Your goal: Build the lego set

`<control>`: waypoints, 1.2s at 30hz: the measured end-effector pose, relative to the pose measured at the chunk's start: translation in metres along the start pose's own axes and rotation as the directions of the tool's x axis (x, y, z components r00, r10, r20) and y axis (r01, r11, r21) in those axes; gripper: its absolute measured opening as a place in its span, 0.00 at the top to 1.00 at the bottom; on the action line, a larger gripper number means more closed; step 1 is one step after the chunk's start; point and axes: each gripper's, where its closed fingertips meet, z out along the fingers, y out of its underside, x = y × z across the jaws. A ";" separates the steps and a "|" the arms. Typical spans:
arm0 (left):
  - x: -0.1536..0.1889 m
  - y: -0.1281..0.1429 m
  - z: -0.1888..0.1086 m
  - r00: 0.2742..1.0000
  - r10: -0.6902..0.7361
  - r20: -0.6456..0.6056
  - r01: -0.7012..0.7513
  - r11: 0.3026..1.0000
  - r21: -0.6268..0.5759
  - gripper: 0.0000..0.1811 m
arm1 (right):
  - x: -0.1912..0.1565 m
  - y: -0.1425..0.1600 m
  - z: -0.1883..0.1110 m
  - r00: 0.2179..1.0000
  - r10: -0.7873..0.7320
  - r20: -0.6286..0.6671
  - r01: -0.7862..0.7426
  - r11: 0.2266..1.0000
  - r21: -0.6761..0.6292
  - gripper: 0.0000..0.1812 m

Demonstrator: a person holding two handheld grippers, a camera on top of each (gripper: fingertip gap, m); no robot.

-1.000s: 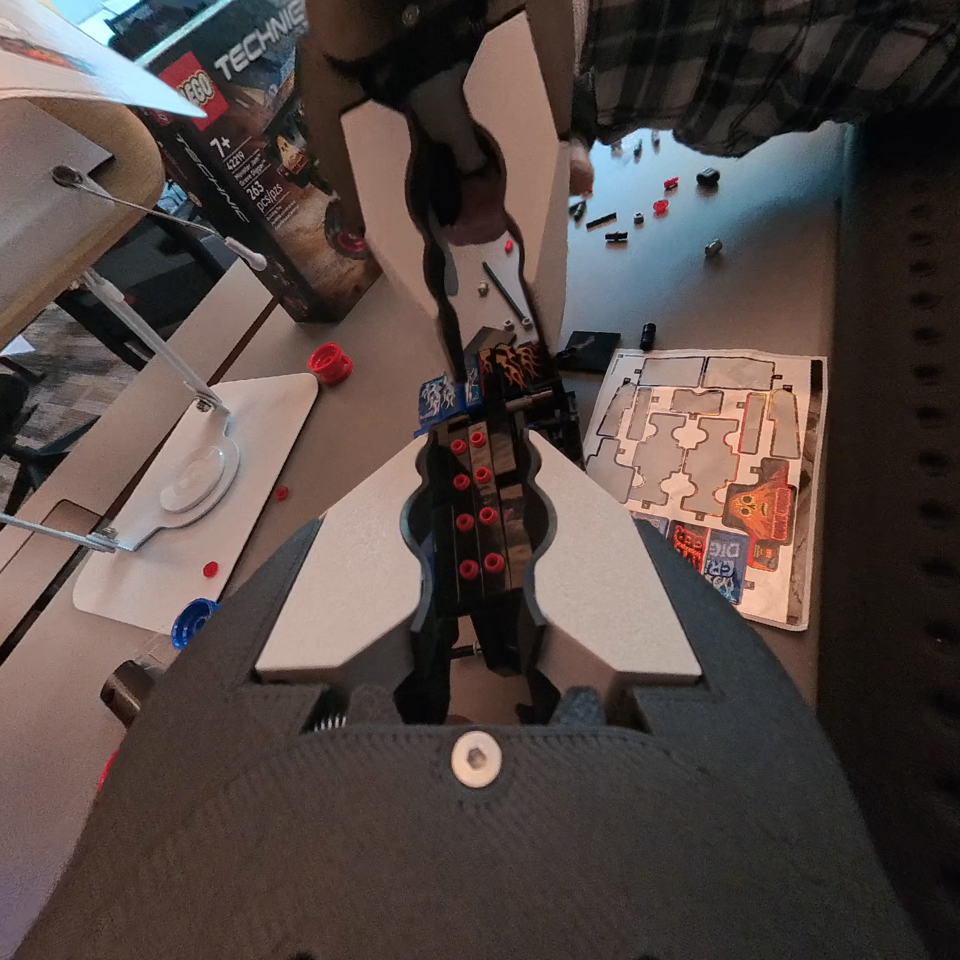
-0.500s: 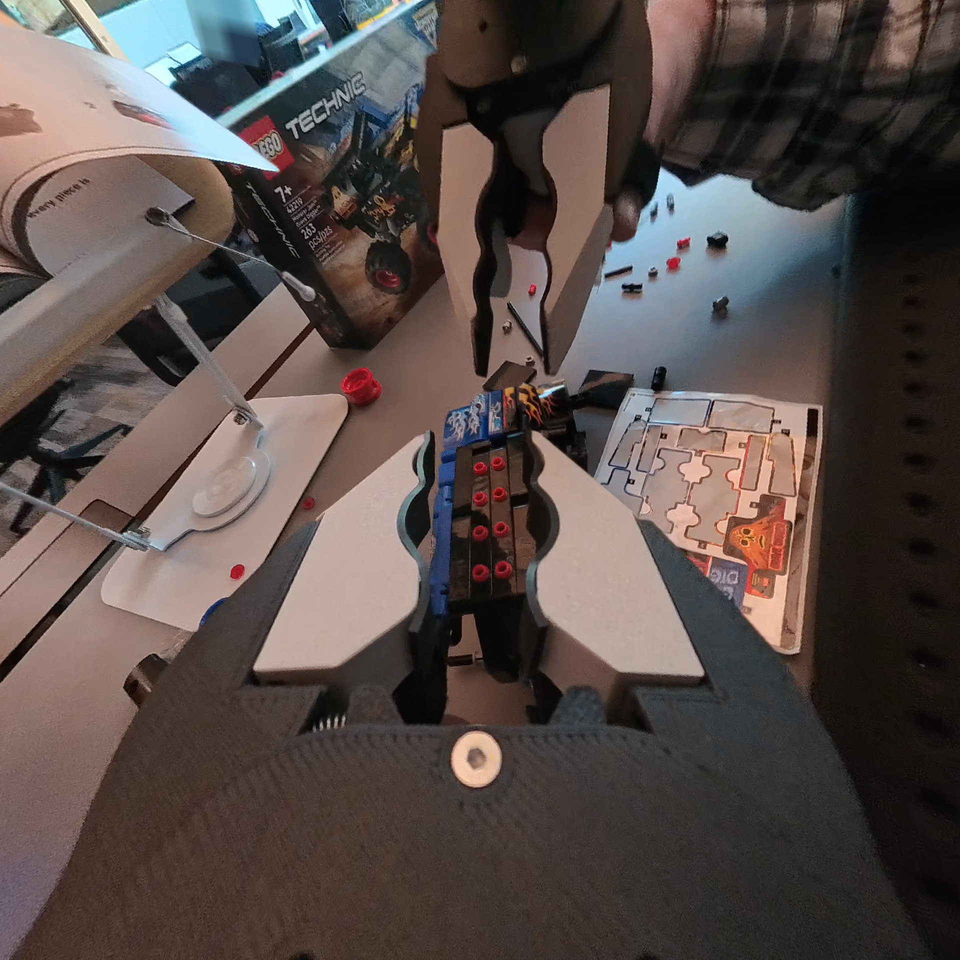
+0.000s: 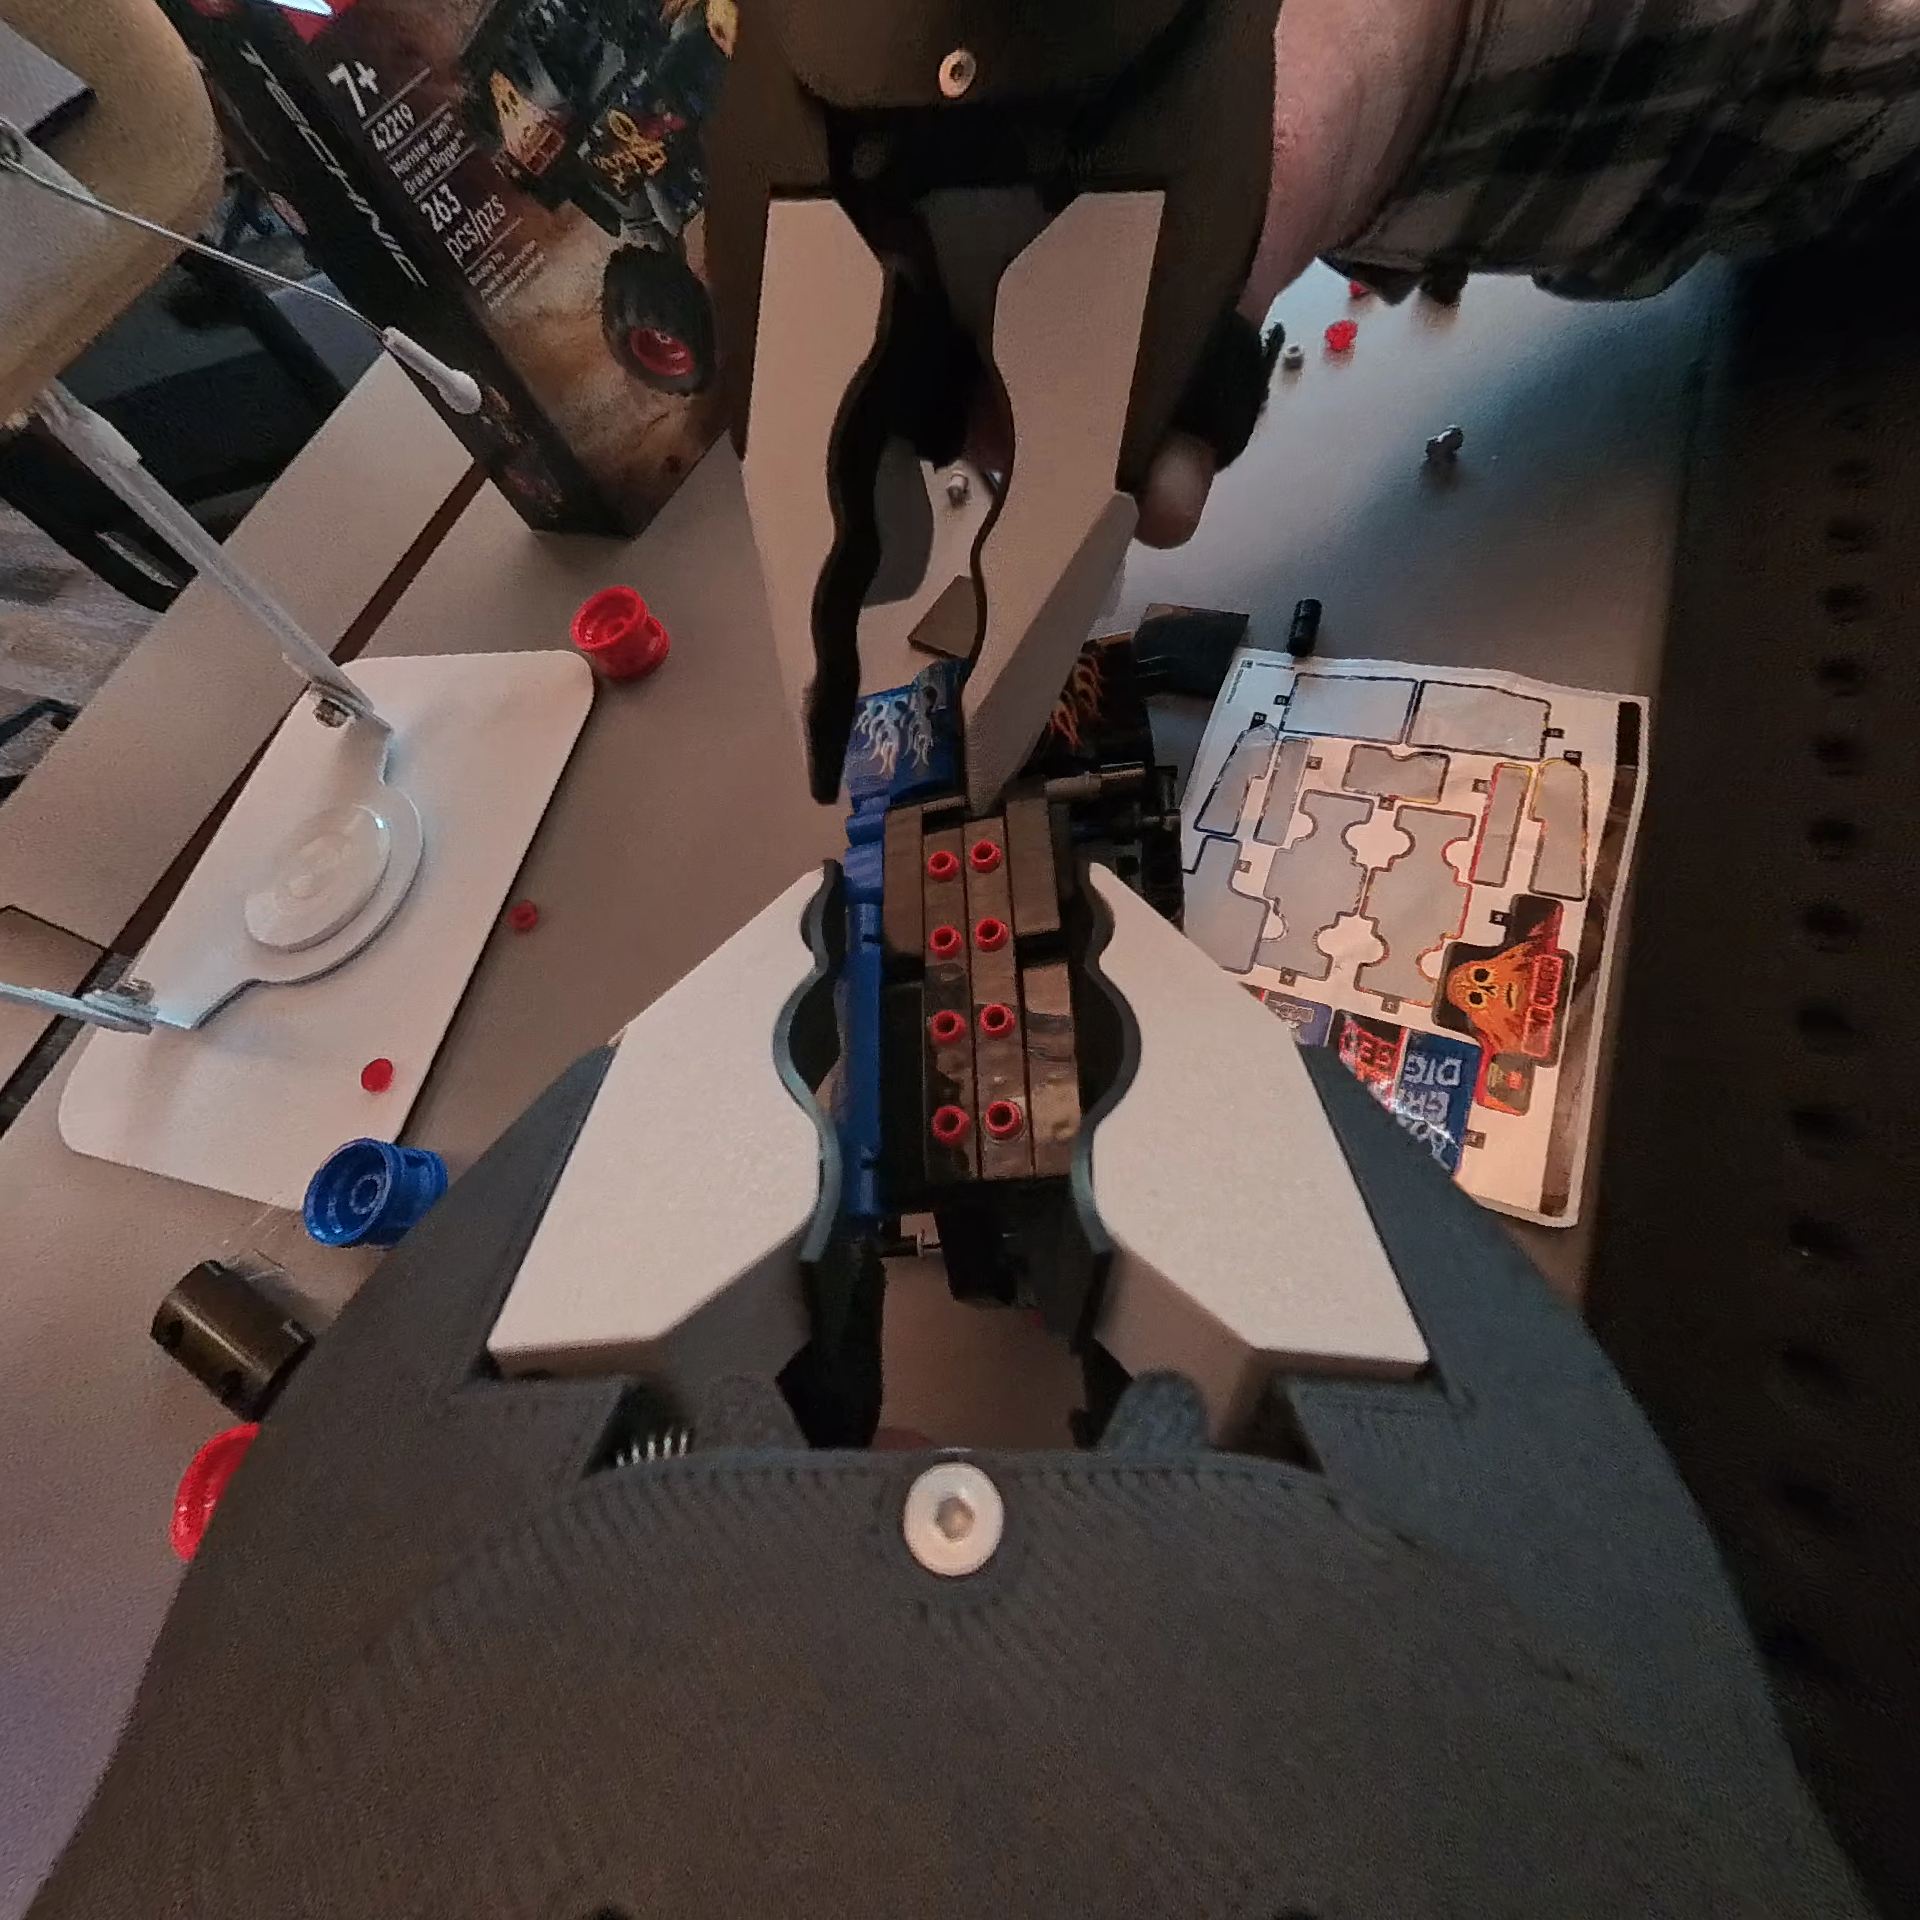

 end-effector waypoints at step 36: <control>-0.008 0.005 0.013 1.000 0.012 0.022 -0.010 0.997 -0.078 0.76 | 0.014 -0.002 0.011 0.975 0.219 -0.033 -0.218 0.975 0.041 0.97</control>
